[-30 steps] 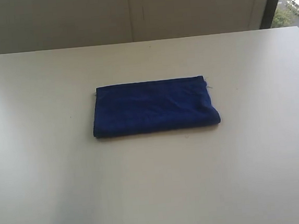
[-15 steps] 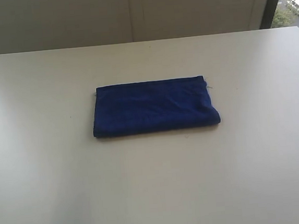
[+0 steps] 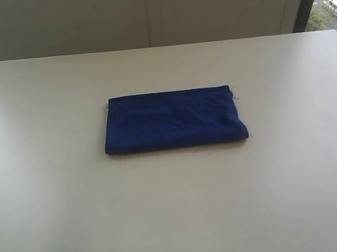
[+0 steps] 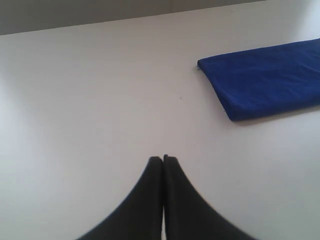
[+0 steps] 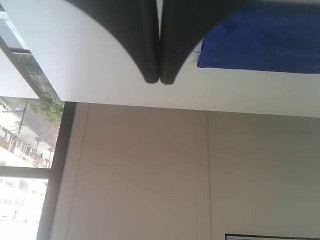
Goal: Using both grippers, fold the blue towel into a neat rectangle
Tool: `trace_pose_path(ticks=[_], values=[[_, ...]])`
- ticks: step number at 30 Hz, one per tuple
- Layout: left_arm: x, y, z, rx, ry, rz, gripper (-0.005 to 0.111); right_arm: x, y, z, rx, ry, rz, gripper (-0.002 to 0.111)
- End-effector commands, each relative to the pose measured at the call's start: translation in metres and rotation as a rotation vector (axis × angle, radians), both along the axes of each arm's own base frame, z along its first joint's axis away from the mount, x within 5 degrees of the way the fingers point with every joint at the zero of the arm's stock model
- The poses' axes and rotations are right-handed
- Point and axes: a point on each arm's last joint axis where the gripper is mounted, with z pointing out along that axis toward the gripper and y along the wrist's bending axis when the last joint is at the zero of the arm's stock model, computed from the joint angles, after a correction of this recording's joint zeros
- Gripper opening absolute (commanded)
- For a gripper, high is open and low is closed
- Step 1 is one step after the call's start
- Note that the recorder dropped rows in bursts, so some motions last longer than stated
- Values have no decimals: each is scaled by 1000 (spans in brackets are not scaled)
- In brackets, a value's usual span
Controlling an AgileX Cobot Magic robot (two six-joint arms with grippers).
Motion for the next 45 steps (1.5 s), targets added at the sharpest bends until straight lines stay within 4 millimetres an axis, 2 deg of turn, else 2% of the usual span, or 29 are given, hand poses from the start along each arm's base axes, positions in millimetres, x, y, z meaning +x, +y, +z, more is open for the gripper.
trace_pose_path(ticks=[1, 9, 19, 26, 45], values=[[-1, -1, -2, -11, 6, -2, 0, 0, 0, -1, -10, 1, -9, 0], [-1, -1, -2, -11, 6, -2, 0, 1, -1, -8, -9, 20, -9, 0], [-1, -1, -2, -11, 6, -2, 0, 12, -1, -64, 2, 186, -9, 0], [-1, -1, -2, -11, 6, -2, 0, 9, -1, -103, 19, 260, -8, 0], [-1, -1, -2, -11, 6, -2, 0, 6, -1, -104, 15, 233, -8, 0]])
